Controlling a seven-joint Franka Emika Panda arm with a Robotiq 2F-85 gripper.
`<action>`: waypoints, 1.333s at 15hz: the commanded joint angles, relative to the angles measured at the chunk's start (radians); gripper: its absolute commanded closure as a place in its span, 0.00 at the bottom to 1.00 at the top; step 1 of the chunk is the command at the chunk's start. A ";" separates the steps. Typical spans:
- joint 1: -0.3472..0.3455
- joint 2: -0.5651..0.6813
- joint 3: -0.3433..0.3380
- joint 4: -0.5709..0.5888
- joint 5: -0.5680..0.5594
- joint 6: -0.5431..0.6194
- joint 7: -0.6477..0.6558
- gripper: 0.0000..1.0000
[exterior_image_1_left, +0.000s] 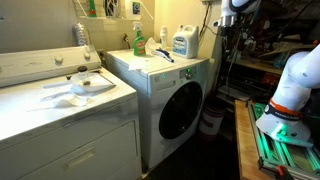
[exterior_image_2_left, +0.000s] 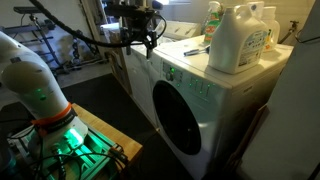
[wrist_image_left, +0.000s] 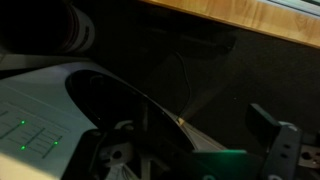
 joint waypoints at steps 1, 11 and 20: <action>-0.066 0.049 -0.076 -0.067 -0.072 0.141 -0.101 0.00; -0.101 0.084 -0.080 -0.074 -0.045 0.211 -0.126 0.00; -0.128 0.278 -0.206 -0.086 0.060 0.581 -0.333 0.00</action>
